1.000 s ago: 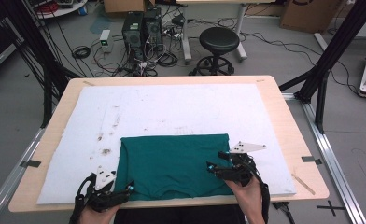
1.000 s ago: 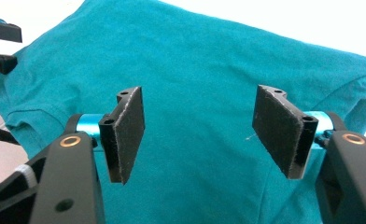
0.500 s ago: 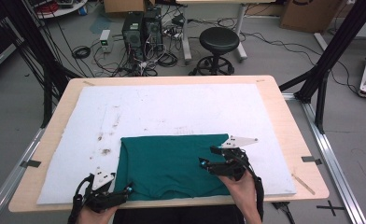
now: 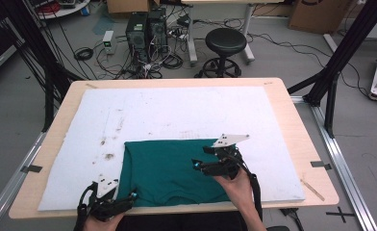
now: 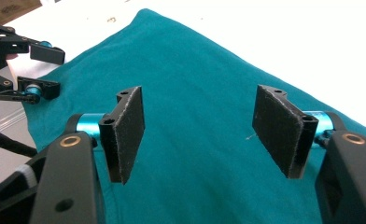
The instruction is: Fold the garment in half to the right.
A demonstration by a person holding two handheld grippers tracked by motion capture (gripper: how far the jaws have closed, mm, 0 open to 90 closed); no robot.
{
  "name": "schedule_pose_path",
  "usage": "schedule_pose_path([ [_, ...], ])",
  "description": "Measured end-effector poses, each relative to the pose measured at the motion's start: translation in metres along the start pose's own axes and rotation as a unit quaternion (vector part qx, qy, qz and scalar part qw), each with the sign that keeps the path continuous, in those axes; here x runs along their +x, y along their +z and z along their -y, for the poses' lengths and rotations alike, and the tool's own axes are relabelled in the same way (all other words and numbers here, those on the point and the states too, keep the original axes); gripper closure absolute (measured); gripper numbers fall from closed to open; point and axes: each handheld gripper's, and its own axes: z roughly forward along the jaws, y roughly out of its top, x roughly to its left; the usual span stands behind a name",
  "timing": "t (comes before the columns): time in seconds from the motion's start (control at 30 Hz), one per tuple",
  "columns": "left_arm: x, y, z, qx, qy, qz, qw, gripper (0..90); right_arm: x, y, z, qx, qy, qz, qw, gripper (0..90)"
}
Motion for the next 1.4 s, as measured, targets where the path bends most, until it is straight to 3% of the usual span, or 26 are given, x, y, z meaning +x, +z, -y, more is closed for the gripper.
schedule_pose_path([
  [0.2, 0.003, -0.004, 0.004, -0.007, 0.003, 0.009, 0.9999, 36.8, 0.003, 0.006, -0.011, -0.008, -0.006, -0.01, 0.9999, 34.9],
  [0.5, 0.001, -0.004, 0.001, -0.004, 0.004, 0.022, 0.9997, 43.2, 0.015, 0.038, -0.033, 0.009, -0.029, -0.024, 0.9992, 35.0],
  [0.83, -0.003, -0.002, 0.001, -0.007, -0.001, 0.005, 1.0, 42.5, 0.025, 0.071, -0.054, 0.028, -0.046, -0.034, 0.9979, 35.5],
  [1.4, -0.004, -0.005, 0.006, -0.023, 0.023, 0.043, 0.9985, 73.4, 0.024, 0.13, -0.076, 0.057, -0.044, -0.072, 0.9948, 36.0],
])
